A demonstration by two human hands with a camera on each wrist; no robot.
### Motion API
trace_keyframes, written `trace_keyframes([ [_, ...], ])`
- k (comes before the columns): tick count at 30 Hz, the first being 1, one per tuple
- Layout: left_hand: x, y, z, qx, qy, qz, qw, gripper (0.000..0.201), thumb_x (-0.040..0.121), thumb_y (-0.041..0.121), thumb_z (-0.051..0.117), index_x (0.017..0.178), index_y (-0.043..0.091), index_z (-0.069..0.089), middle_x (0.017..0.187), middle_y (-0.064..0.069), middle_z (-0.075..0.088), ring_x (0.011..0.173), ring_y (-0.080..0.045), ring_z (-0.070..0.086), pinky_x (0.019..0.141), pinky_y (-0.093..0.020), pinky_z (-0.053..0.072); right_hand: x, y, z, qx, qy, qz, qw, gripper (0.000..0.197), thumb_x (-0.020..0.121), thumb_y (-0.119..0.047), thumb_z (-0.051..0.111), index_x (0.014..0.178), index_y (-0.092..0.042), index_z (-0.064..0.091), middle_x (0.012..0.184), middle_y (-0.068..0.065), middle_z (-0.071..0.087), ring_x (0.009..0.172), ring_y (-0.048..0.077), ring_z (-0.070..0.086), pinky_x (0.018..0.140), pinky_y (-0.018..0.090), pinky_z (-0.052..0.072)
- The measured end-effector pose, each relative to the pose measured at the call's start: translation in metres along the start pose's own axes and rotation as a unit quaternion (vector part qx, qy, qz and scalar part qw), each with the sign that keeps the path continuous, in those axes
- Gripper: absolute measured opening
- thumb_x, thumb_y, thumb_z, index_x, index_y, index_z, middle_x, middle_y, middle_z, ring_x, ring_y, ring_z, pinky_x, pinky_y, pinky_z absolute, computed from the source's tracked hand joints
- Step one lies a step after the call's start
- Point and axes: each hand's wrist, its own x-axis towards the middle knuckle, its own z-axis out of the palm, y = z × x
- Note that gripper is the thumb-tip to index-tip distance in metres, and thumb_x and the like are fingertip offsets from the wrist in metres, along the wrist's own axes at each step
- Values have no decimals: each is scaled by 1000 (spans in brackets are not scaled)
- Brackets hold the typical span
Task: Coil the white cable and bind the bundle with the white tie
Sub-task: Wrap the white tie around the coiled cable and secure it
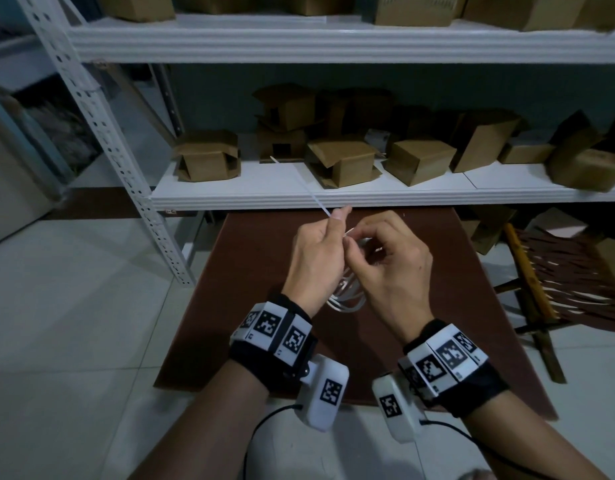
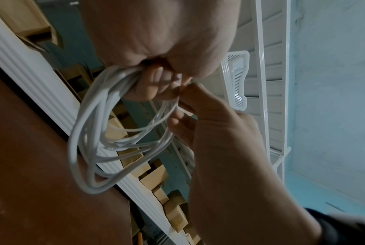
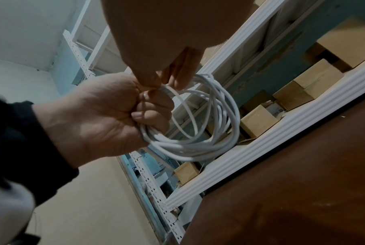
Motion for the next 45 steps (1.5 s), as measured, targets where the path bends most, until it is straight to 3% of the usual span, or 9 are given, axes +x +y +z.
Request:
trace_keyframes([
  [2, -1, 2, -2, 11, 5, -1, 1000, 40, 114, 36, 39, 141, 24, 67, 54, 12, 66, 46, 2, 57, 52, -21, 42, 0, 1, 0, 3, 0, -2, 1000, 6, 90, -15, 79, 89, -11, 74, 96, -6, 69, 73, 10, 65, 63, 39, 54],
  [6, 4, -3, -4, -34, 32, -19, 999, 42, 112, 43, 40, 141, 30, 67, 75, -5, 78, 71, -25, 74, 63, -43, 60, -1, 2, -1, 10, -4, -7, 1000, 7, 88, -8, 80, 87, -10, 74, 95, -3, 69, 74, 11, 66, 63, 37, 55],
  [8, 6, -7, -5, -65, 43, -46, 996, 41, 112, 46, 40, 140, 33, 67, 55, 2, 50, 50, -17, 46, 40, -26, 37, -2, 2, -1, 5, -6, -11, 1000, 7, 88, -8, 81, 88, -9, 74, 95, -3, 69, 74, 10, 66, 62, 34, 55],
  [12, 10, -9, -6, -77, 33, -56, 995, 39, 112, 46, 41, 136, 32, 68, 57, 6, 33, 46, -9, 26, 41, -25, 22, -2, 4, -2, 3, -3, -12, 1000, 7, 90, -9, 81, 89, -9, 74, 95, -3, 69, 74, 10, 66, 63, 36, 55],
  [22, -1, 5, -6, -65, -33, -49, 996, 61, 97, 70, 53, 113, 15, 71, 64, 7, 54, 47, -5, 38, 43, -23, 26, 0, 5, -3, -2, 9, -4, 1000, 5, 93, -12, 79, 93, -9, 75, 97, -4, 69, 79, 11, 67, 66, 39, 56],
  [29, -6, 1, 6, 25, -31, -12, 999, 45, 107, 58, 45, 84, 29, 70, 49, 19, 54, 50, -1, 51, 51, -26, 36, -1, 7, 0, -3, 15, -3, 1000, 6, 96, -15, 75, 99, -11, 77, 99, -6, 70, 80, 13, 67, 64, 43, 55],
  [33, -6, -1, 7, 21, -17, -14, 1000, 49, 110, 53, 40, 99, 23, 77, 76, 7, 75, 97, -30, 74, 69, -34, 51, -1, 6, 0, -4, 16, -6, 1000, 5, 93, -15, 79, 97, -11, 77, 99, -7, 71, 78, 13, 68, 63, 42, 55],
  [39, -4, 1, 6, -20, -24, -23, 999, 46, 114, 42, 37, 135, 21, 72, 124, -2, 77, 120, -16, 70, 103, -35, 54, -1, 4, 2, -3, 12, -6, 1000, 6, 91, -18, 79, 94, -13, 78, 97, -7, 71, 73, 14, 66, 61, 41, 54],
  [45, -5, 5, 6, -18, -17, -25, 999, 46, 115, 40, 36, 143, 20, 66, 142, 9, 67, 122, 2, 61, 110, -37, 48, 0, 4, 4, -7, 6, -7, 1000, 5, 90, -16, 79, 93, -14, 77, 96, -7, 70, 69, 13, 63, 58, 42, 53],
])
